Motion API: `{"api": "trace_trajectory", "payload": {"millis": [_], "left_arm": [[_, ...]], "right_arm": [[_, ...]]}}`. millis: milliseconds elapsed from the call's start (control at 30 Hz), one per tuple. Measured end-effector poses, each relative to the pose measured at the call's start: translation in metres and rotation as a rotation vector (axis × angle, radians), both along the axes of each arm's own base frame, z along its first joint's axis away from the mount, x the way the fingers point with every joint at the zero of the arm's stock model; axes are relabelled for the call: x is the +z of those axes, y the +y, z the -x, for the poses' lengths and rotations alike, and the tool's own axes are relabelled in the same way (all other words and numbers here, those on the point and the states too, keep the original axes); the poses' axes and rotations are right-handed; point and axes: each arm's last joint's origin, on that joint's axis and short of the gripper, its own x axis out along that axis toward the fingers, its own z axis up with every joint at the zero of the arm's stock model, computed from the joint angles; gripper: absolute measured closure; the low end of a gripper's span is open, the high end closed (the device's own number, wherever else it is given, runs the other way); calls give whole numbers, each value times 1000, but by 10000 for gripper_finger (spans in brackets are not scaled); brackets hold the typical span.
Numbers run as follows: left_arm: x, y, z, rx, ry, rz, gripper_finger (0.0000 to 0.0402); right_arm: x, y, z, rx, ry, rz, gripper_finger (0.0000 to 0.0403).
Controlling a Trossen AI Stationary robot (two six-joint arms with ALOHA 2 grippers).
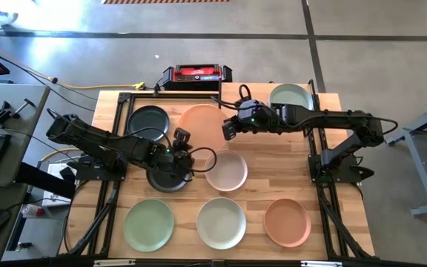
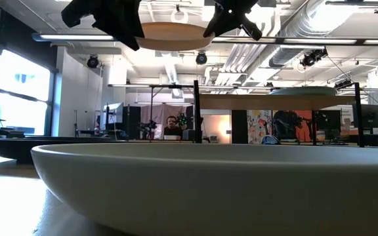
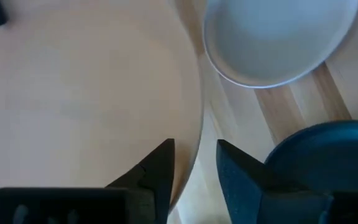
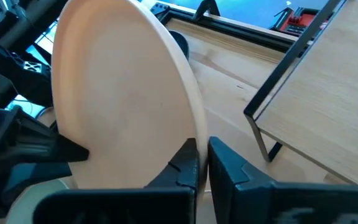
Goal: Place and stack plates onto a shelf
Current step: Stack the pink plate on top of the light blue plate on the shelf
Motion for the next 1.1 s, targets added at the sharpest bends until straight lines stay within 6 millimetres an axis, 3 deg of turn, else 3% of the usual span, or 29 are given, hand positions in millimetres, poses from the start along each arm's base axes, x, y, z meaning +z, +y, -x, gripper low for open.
{"api": "trace_trajectory", "payload": {"millis": [333, 833, 1100], "left_arm": [[16, 3, 12, 122, -146, 90, 287], [44, 17, 38, 190, -291, 146, 291], [50, 34, 41, 245, -305, 76, 291]], "right_arm": [[12, -10, 22, -40, 28, 2, 403], [45, -32, 121, -251, 162, 23, 402], [53, -47, 159, -363, 207, 39, 402]]}}
